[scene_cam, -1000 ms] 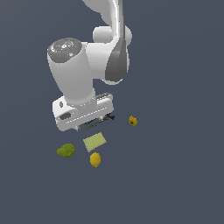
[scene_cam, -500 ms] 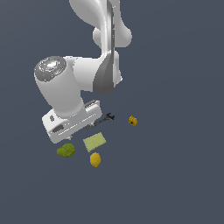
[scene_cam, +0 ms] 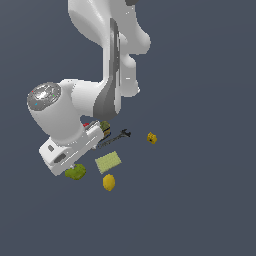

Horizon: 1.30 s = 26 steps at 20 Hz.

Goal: Pick up a designated object from a clutter of objects.

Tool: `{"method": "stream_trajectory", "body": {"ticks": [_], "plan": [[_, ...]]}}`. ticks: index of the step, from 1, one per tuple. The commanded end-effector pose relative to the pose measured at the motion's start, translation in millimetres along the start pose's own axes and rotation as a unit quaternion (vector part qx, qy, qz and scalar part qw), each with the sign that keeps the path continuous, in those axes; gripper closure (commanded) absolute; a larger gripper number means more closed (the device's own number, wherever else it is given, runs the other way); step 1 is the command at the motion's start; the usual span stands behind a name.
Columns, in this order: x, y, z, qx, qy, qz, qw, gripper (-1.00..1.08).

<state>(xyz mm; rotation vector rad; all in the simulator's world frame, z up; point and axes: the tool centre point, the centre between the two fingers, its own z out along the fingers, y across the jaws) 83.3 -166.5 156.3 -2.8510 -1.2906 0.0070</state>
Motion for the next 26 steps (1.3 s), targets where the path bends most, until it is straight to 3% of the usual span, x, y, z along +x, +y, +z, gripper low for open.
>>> {"method": "stream_trajectory", "body": {"ticks": [1,14,26], "plan": [[-6,8,9,-0.001,0.0,-0.026,0.9997,-0.92],[-37,43,51,-0.005,-0.001,-0.141,0.99,-0.92],[-47,53,65,-0.006,-0.002,-0.177,0.9841,-0.92]]}}
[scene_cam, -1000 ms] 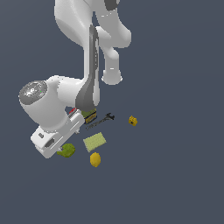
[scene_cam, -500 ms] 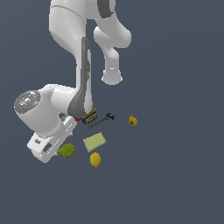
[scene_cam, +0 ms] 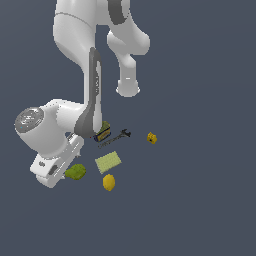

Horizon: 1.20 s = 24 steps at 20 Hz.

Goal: Pick up a designated object from a clutter of objects.

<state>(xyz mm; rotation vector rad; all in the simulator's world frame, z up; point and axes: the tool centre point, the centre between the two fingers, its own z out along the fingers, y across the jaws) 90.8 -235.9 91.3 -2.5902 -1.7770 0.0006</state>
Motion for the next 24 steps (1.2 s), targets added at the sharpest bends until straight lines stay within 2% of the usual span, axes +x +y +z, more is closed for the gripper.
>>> {"method": "stream_trajectory", "body": {"ticks": [1,6,14,19,20,24], "plan": [[0,0,0,0.0,0.0,0.0,1.0,-0.92],[0,0,10,0.0,0.0,0.0,1.0,-0.92],[0,-1,47,0.0,0.0,-0.002,1.0,-0.92],[0,0,50,0.0,0.0,-0.002,1.0,-0.92],[0,0,50,0.0,0.0,-0.002,1.0,1.08],[0,0,50,0.0,0.0,-0.002,1.0,1.08]]}}
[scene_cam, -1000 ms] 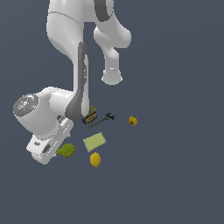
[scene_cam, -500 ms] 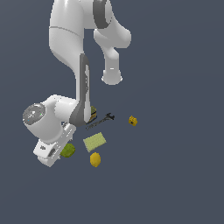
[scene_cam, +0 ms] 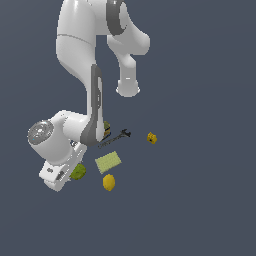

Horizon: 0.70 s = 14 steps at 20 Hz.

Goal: Pick up a designated object from a clutter of objects.

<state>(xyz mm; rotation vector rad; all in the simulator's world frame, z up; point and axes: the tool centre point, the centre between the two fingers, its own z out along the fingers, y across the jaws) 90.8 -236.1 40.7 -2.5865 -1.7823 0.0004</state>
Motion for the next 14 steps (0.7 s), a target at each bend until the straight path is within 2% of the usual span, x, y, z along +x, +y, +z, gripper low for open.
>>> {"method": "stream_trajectory", "body": {"ticks": [1,14], "plan": [[0.0,0.2,-0.2,0.0,0.0,0.0,1.0,1.08],[2.8,-7.3,-9.1,0.0,0.0,0.0,1.0,1.08]]}}
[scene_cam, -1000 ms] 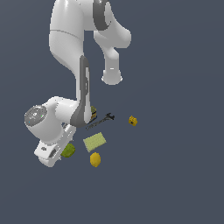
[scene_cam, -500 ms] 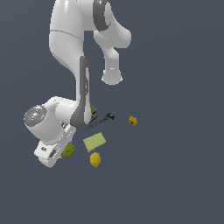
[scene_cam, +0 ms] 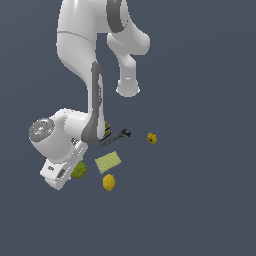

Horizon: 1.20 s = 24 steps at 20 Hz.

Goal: Pick up a designated object from a clutter of objects.

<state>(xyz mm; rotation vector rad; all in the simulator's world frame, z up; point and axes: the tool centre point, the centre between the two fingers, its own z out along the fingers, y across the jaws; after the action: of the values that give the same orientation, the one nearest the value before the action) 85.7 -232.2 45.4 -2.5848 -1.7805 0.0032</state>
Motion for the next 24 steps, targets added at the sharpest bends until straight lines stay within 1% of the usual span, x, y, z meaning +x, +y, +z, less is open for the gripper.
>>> {"method": "stream_trajectory", "body": {"ticks": [1,6,10,24], "plan": [[2,-3,-7,-0.002,0.0,0.0,1.0,1.08],[7,-17,-24,-0.002,0.0,0.0,1.0,1.08],[14,-34,-44,-0.002,0.0,0.0,1.0,1.08],[43,-108,-138,-0.002,0.0,0.0,1.0,1.08]]}}
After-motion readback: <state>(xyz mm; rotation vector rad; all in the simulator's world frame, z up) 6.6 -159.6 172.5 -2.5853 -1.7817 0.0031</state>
